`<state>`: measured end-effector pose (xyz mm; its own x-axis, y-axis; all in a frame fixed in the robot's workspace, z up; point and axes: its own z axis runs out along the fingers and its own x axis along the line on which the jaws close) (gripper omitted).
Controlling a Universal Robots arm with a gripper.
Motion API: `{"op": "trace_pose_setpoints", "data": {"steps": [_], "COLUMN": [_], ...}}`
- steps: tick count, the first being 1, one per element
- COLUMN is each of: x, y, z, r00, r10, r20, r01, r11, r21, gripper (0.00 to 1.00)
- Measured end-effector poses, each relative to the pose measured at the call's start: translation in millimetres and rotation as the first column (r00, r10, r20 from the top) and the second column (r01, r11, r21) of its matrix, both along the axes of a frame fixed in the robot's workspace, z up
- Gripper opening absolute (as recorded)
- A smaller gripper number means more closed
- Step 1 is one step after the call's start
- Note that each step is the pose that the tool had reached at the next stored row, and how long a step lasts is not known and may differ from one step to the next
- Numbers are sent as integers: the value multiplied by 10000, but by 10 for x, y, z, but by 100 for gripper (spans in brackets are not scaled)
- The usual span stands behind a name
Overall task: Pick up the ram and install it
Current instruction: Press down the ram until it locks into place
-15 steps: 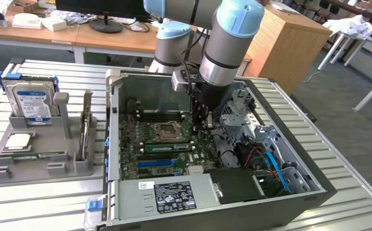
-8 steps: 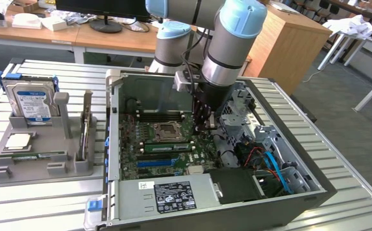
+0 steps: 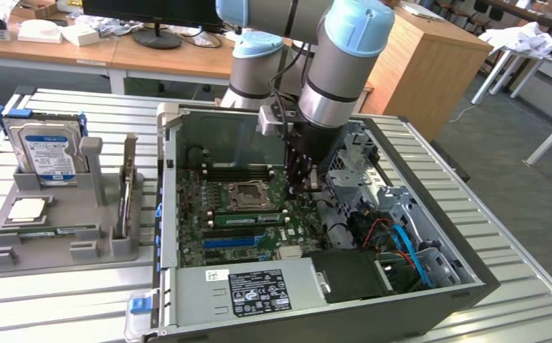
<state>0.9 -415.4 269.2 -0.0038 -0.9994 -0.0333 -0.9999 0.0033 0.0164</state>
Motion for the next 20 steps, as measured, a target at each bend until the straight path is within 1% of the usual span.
{"op": "trace_pose_setpoints", "data": {"steps": [4, 6, 17, 20], "x": [0, 0, 0, 0], "y": [0, 1, 0, 0], "z": [-3, -31, -187, -208], "r00": [10000, 10000, 10000, 10000], "r10": [0, -1, 0, -1], "r20": [0, 0, 0, 0], "r01": [0, 1, 0, 1], "r11": [10000, 10000, 10000, 10000], "r21": [2, 12, 14, 15], "gripper": [10, 10, 10, 10]}}
